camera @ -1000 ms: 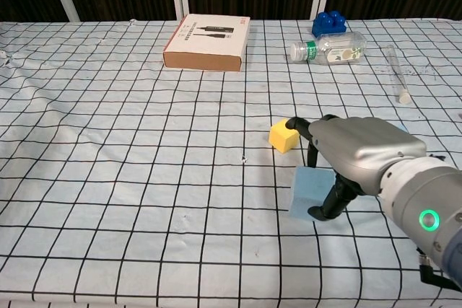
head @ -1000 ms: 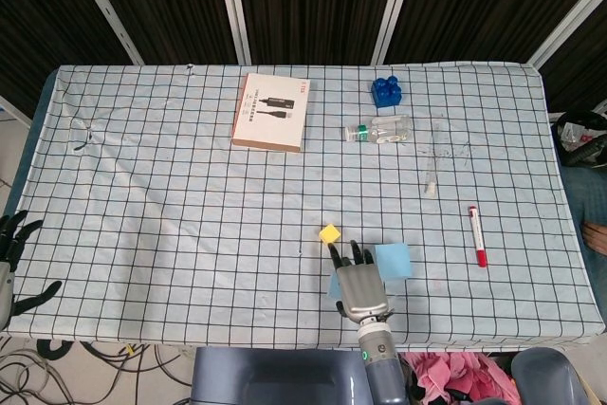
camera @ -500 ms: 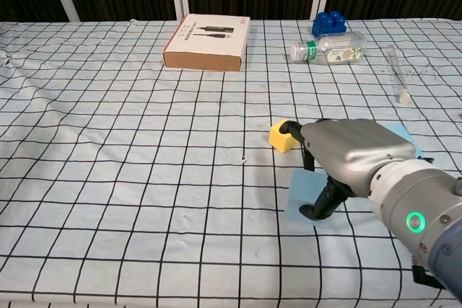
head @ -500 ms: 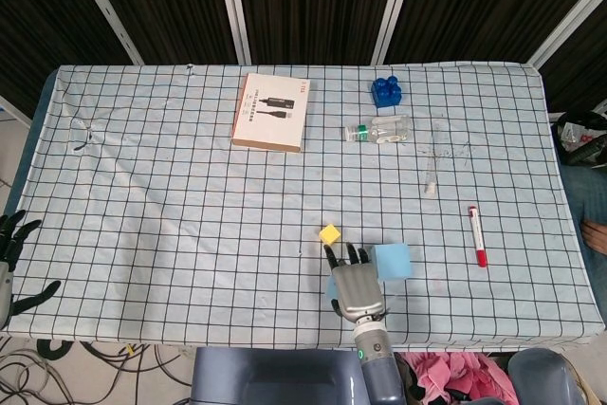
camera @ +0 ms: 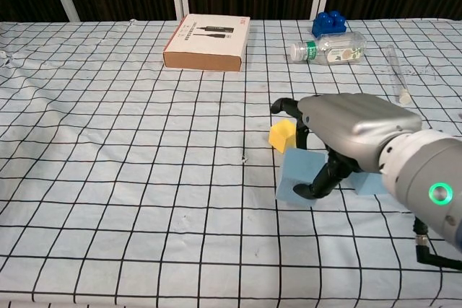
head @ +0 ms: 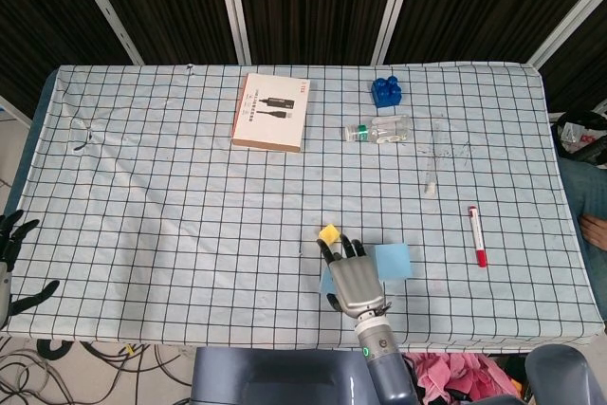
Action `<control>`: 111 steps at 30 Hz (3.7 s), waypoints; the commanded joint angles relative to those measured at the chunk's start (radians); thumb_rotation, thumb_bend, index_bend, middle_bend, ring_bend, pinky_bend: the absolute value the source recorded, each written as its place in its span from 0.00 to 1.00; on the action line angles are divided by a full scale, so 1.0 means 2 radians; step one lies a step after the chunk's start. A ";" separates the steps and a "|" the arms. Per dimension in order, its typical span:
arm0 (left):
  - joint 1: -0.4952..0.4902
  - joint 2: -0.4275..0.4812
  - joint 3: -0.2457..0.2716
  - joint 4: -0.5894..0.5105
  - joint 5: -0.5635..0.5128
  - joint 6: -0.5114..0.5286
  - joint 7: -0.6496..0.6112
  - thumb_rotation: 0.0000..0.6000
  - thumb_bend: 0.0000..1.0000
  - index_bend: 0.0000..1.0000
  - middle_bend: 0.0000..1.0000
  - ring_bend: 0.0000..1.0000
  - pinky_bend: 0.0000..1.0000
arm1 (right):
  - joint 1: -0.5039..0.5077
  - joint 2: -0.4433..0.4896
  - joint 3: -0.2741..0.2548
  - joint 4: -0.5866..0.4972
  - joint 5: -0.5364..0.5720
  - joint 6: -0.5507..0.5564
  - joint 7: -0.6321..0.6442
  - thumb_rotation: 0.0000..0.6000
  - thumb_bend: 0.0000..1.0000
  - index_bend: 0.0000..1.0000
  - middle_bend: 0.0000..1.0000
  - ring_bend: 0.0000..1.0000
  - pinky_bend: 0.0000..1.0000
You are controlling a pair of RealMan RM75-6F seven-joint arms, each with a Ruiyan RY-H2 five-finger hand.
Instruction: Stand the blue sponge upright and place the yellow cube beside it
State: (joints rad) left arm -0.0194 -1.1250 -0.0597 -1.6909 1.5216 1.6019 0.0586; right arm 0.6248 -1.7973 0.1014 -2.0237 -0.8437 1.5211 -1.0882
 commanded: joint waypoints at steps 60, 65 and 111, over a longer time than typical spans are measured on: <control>0.000 -0.011 -0.004 -0.001 -0.008 0.001 0.027 1.00 0.11 0.16 0.06 0.00 0.00 | 0.039 0.154 -0.030 0.125 -0.103 -0.226 0.213 1.00 0.30 0.12 0.41 0.05 0.12; 0.000 -0.011 -0.004 0.000 -0.007 0.001 0.027 1.00 0.11 0.16 0.06 0.00 0.00 | 0.037 0.153 -0.032 0.124 -0.094 -0.223 0.206 1.00 0.30 0.12 0.41 0.05 0.12; 0.000 -0.014 -0.005 0.001 -0.007 0.001 0.032 1.00 0.11 0.16 0.06 0.00 0.00 | 0.023 0.164 -0.036 0.129 -0.107 -0.225 0.213 1.00 0.30 0.12 0.38 0.04 0.12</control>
State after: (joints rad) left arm -0.0194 -1.1530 -0.0688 -1.6894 1.5070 1.6044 0.1228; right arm 0.6716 -1.4702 0.0297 -1.7649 -1.0569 1.0716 -0.6620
